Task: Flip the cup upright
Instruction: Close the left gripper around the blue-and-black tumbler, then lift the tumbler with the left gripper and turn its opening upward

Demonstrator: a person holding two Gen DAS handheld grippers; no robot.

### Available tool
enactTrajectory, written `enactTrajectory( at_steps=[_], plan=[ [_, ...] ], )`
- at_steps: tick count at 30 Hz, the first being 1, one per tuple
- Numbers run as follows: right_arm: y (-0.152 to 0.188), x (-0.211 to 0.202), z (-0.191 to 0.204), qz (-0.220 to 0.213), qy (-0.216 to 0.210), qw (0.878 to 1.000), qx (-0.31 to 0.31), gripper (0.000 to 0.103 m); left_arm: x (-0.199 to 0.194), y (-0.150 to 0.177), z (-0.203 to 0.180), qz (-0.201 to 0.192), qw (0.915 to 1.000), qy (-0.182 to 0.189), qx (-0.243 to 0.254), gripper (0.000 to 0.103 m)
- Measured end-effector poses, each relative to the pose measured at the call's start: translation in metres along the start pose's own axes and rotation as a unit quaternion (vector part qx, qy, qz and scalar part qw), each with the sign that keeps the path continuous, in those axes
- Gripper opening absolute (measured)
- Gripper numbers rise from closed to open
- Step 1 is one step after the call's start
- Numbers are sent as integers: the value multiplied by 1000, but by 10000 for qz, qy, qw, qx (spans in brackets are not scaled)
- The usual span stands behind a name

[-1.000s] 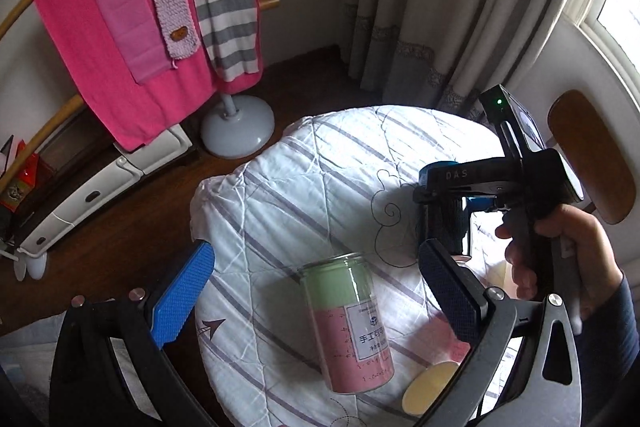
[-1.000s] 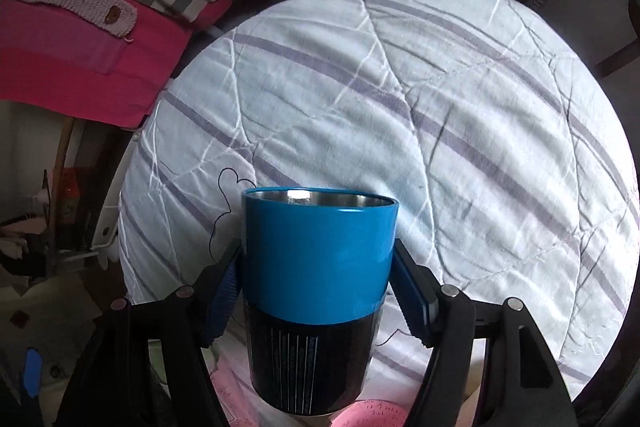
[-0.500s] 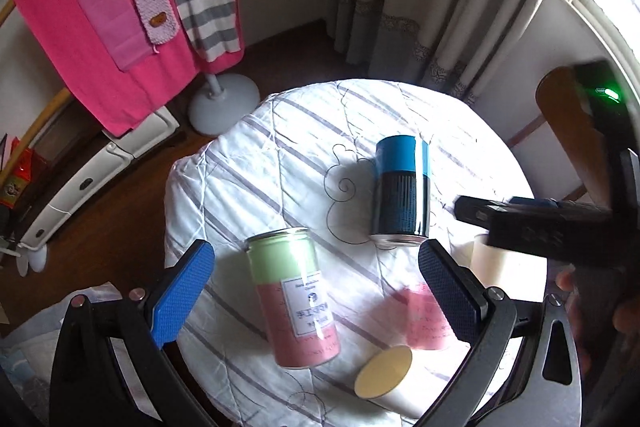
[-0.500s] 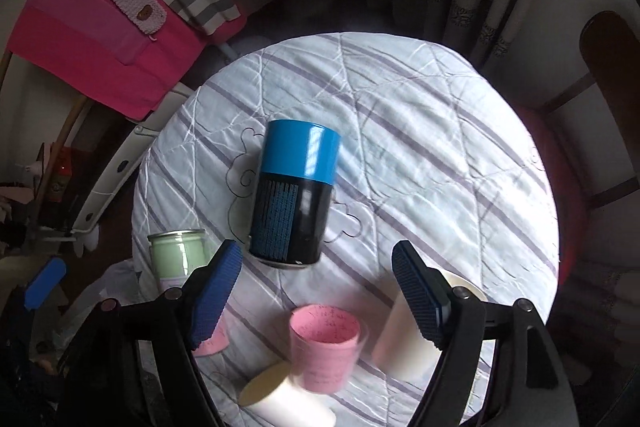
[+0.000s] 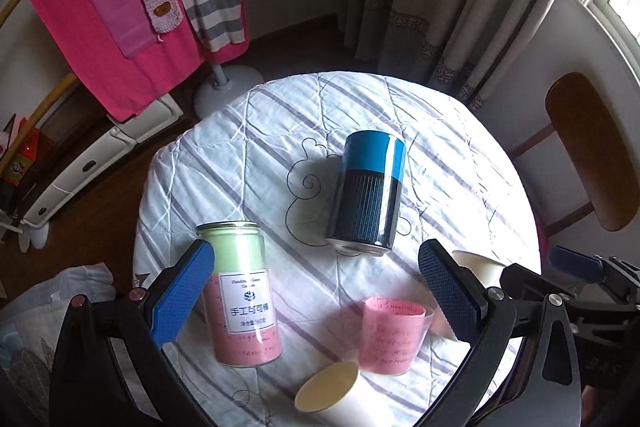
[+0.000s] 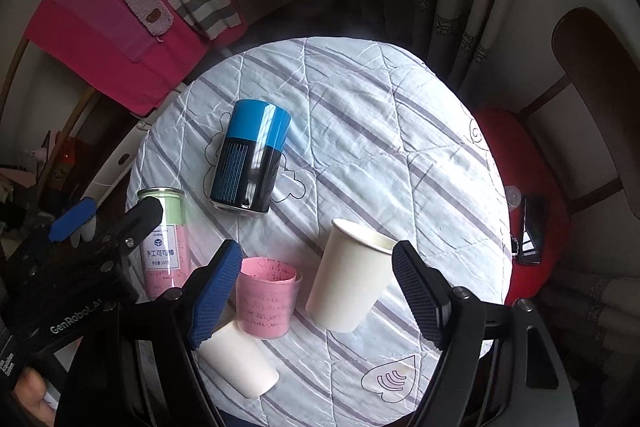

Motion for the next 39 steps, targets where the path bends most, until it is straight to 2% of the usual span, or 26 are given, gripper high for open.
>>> enactTrajectory(
  at_steps=[9, 12, 20, 26, 32, 39],
  plan=[
    [-9, 9, -14, 193, 80, 9998, 51, 79, 25, -16, -9, 343, 9994, 82, 51, 103],
    [-13, 14, -18, 250, 153, 9996, 55, 79, 45, -26, -18, 605, 9977, 279, 137, 103],
    [-21, 32, -37, 393, 272, 9983, 344, 79, 105, -48, -40, 1335, 9894, 229, 531, 103],
    [-22, 44, -49, 483, 357, 9966, 569, 79, 129, -55, -45, 1554, 9856, 285, 604, 103],
    [-29, 53, -46, 566, 385, 9961, 555, 79, 148, -58, -52, 1798, 9801, 262, 804, 103],
    [-33, 61, -43, 669, 387, 9959, 470, 79, 172, -69, -54, 1973, 9767, 242, 806, 101]
  ],
)
Point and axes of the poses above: each gripper's, at about its wrist camera, not at the fingertips, and x roughly the way its jaws point, z to its left, y to its underside, the point moved 2 cm from there along x, roughly the way its jaws point, and after that the axes turned 3 degrees about -z, right-handed, at the moved point
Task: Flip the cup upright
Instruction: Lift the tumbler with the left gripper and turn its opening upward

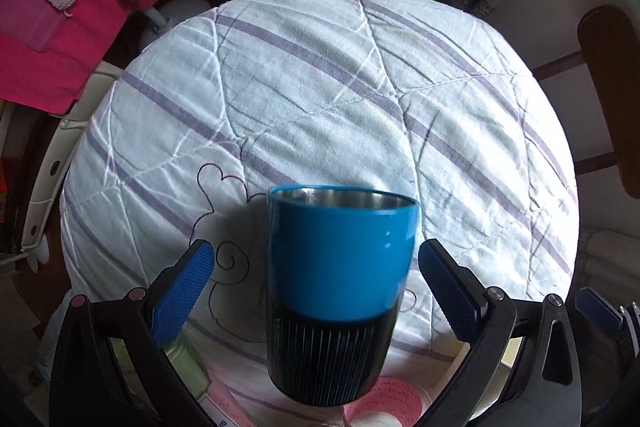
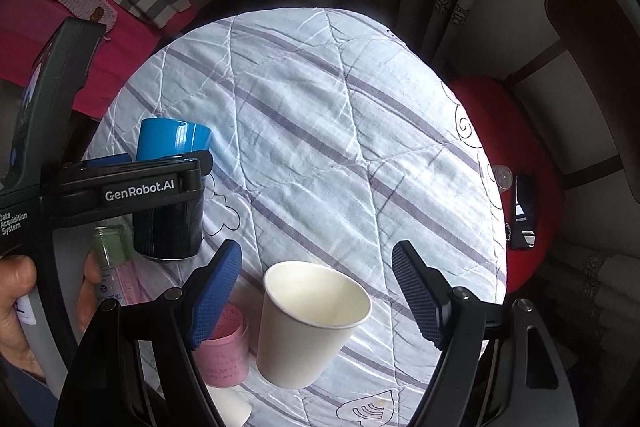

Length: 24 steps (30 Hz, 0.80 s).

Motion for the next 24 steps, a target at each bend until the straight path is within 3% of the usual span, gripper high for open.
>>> enactTrajectory(
  at_steps=[2, 6, 10, 19, 24],
  plan=[
    [-1, 1, 0, 21, 8, 10000, 2, 79, 5, -8, 0, 6, 10000, -13, 17, 97],
    [-1, 1, -1, 33, 24, 10000, 8, 79, 12, -17, -2, 91, 9999, 51, 108, 69],
    [-2, 0, -3, 15, 18, 10000, 19, 79, -1, -12, -8, -171, 9997, 17, 144, 68],
    [4, -11, 2, -183, -101, 9997, -142, 79, -46, 8, 5, -1492, 9882, 305, -151, 68],
    [15, -10, 6, -204, -211, 9992, -256, 79, -52, 37, 6, -1784, 9830, 377, -206, 68]
  ],
)
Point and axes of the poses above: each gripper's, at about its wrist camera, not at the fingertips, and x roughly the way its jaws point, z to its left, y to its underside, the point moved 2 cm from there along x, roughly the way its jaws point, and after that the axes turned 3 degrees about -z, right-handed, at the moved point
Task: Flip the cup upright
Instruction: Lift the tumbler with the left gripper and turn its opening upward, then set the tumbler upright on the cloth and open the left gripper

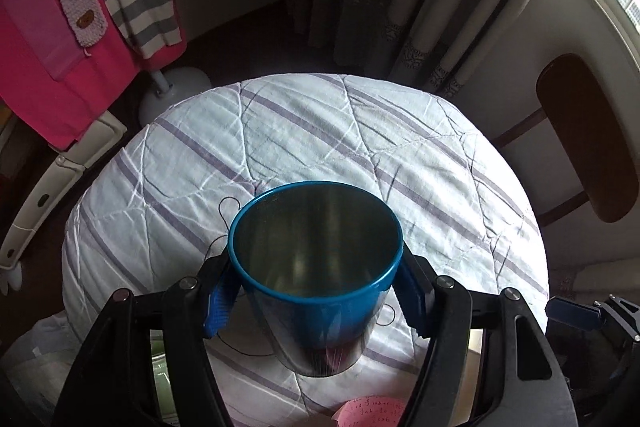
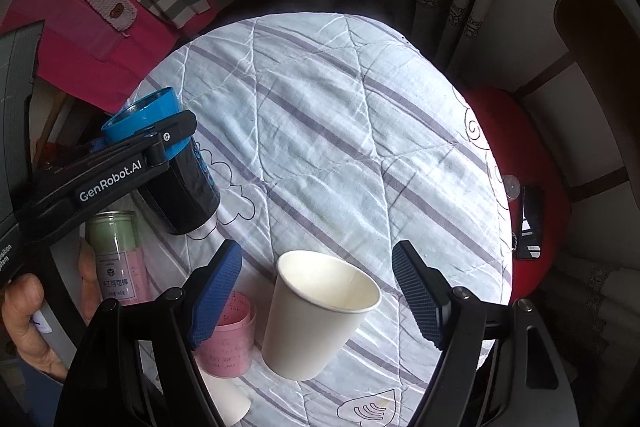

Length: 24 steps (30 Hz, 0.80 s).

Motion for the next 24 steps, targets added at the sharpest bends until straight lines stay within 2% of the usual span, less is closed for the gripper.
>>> enactTrajectory(
  at_steps=[8, 19, 24],
  plan=[
    [21, -5, 3, -127, -73, 9998, -143, 79, 1, 33, 6, 58, 9997, -12, -248, 69],
    [55, -17, 3, -287, -173, 9987, -374, 79, -14, 68, -4, 31, 9996, -137, -237, 72],
    [67, -25, 2, -389, -217, 9979, -462, 79, -31, 77, -9, -133, 9995, -245, -165, 80]
  ],
)
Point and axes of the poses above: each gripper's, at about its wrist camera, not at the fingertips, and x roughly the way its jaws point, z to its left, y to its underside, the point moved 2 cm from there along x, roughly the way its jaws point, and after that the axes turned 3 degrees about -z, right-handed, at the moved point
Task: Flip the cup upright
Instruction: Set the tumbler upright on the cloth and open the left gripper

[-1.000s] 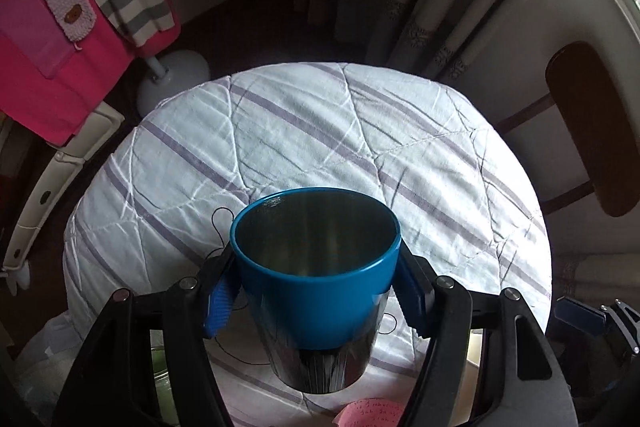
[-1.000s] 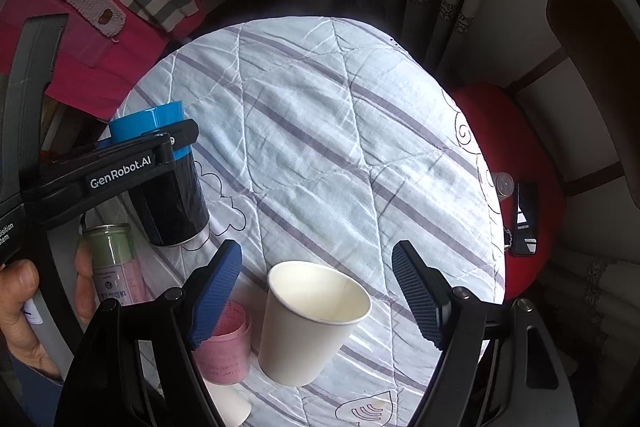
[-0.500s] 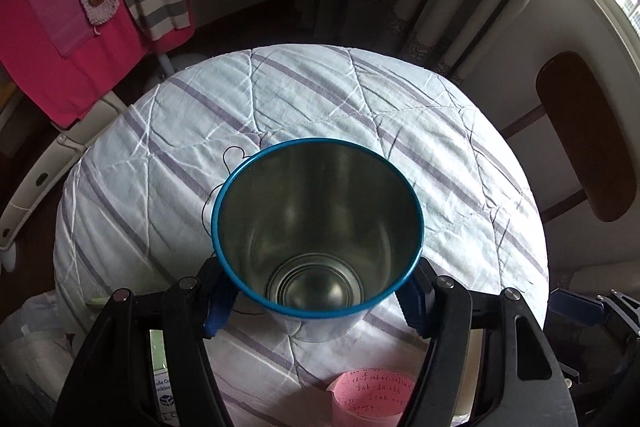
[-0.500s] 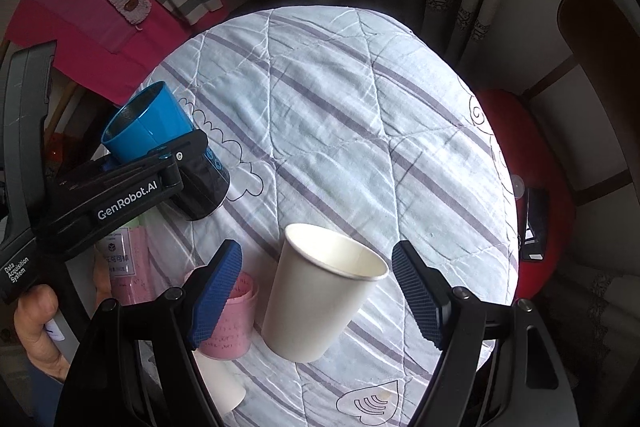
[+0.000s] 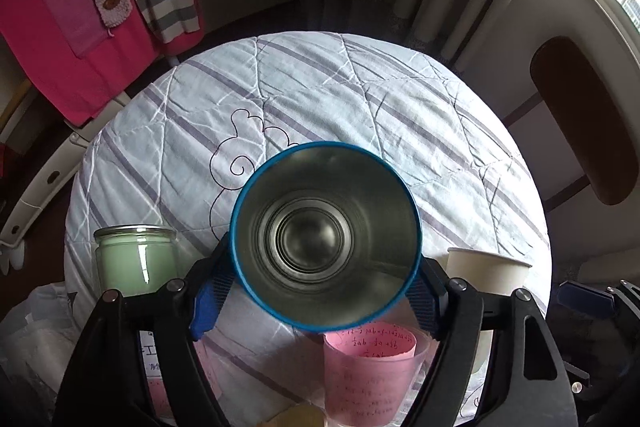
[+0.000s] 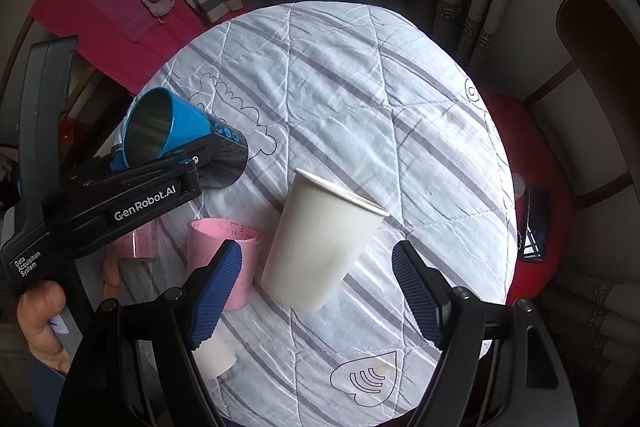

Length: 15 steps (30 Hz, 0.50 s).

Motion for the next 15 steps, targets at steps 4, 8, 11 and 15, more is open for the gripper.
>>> enactTrajectory(
  at_steps=[4, 8, 11, 15],
  plan=[
    [7, -9, 3, -86, -59, 9999, -67, 79, -15, 7, 1, -98, 9999, -57, -28, 82],
    [14, -18, 10, -237, -97, 9995, -166, 79, -33, 18, 6, -194, 9998, -75, -28, 83],
    [21, -23, 18, -423, -124, 9986, -289, 79, -55, 30, 15, -431, 9990, -114, -6, 84],
    [33, -28, 32, -772, -107, 9960, -435, 79, -88, 54, 34, -820, 9965, -131, 33, 91]
  ],
)
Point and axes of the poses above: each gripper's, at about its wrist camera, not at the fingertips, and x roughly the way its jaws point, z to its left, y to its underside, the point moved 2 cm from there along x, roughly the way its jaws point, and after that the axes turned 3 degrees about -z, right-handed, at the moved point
